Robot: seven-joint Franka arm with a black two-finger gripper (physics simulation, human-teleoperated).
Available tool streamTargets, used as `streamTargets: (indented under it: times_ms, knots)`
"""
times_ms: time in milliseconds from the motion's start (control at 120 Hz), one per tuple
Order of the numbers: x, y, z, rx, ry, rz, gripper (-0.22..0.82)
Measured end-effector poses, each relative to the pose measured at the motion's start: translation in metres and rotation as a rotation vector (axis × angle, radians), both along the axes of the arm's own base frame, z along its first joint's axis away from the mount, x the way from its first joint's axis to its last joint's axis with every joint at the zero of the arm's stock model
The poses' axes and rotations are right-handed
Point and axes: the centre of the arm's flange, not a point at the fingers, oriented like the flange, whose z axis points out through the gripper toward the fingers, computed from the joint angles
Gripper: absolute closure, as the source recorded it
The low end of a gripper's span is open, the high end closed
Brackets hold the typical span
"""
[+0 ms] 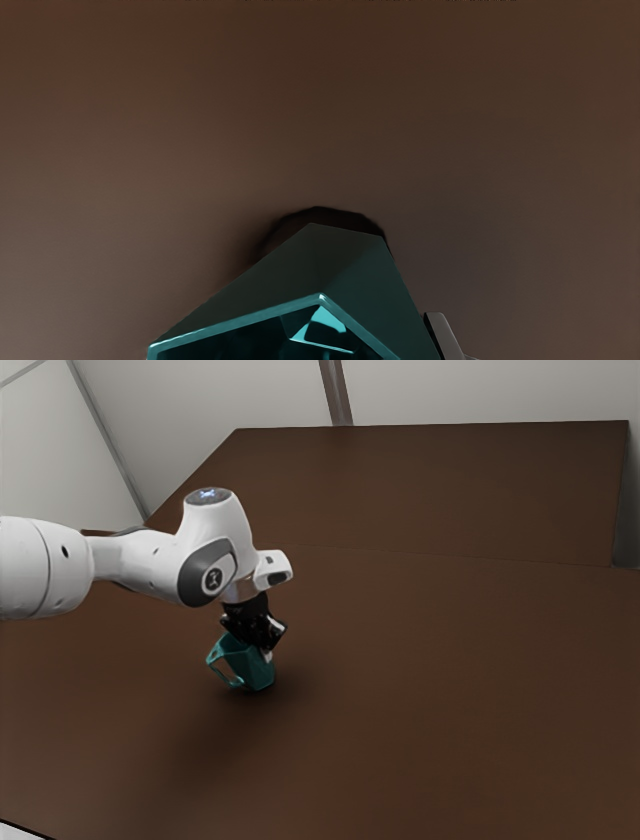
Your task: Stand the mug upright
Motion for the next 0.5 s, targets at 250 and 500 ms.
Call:
streamTargets:
  times_ms: [250,500]
  knots:
    - [0.003,0.003,-0.01,-0.002,-0.002,0.018,0.78]
    - [0.001,0.002,0.018,-0.02,-0.038,0.02,0.28]
